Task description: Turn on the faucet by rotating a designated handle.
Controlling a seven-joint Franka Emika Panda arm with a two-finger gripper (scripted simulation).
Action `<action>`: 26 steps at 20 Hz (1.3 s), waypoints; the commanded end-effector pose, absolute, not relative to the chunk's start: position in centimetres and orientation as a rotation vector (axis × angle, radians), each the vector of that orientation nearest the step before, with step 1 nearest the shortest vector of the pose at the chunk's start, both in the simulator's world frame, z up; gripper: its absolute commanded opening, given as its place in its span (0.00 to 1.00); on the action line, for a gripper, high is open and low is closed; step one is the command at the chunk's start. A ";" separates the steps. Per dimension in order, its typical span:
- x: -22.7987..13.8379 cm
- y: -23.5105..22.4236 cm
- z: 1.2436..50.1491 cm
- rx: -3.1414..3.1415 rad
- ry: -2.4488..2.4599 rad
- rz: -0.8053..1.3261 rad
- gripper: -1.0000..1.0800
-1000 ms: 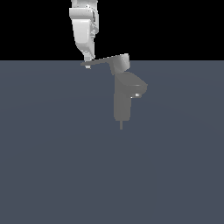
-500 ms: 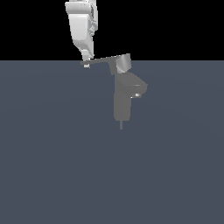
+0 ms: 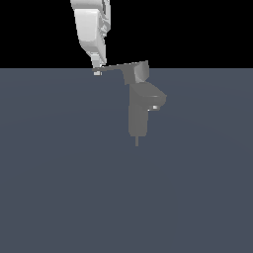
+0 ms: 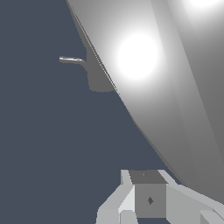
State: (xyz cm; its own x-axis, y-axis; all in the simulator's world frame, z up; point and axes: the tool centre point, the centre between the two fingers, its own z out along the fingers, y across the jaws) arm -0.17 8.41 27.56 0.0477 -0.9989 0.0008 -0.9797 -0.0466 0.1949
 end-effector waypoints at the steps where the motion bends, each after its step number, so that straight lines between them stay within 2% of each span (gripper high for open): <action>1: -1.0 8.5 27.9 2.167 -2.062 -0.204 0.00; 9: -2.8 8.5 28.2 2.167 -2.062 -0.204 0.00; 26: -6.4 4.6 28.7 2.162 -2.061 -0.203 0.00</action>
State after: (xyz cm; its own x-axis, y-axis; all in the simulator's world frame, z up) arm -6.00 5.69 28.40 0.0596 -0.9982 0.0021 -0.9778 -0.0580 0.2014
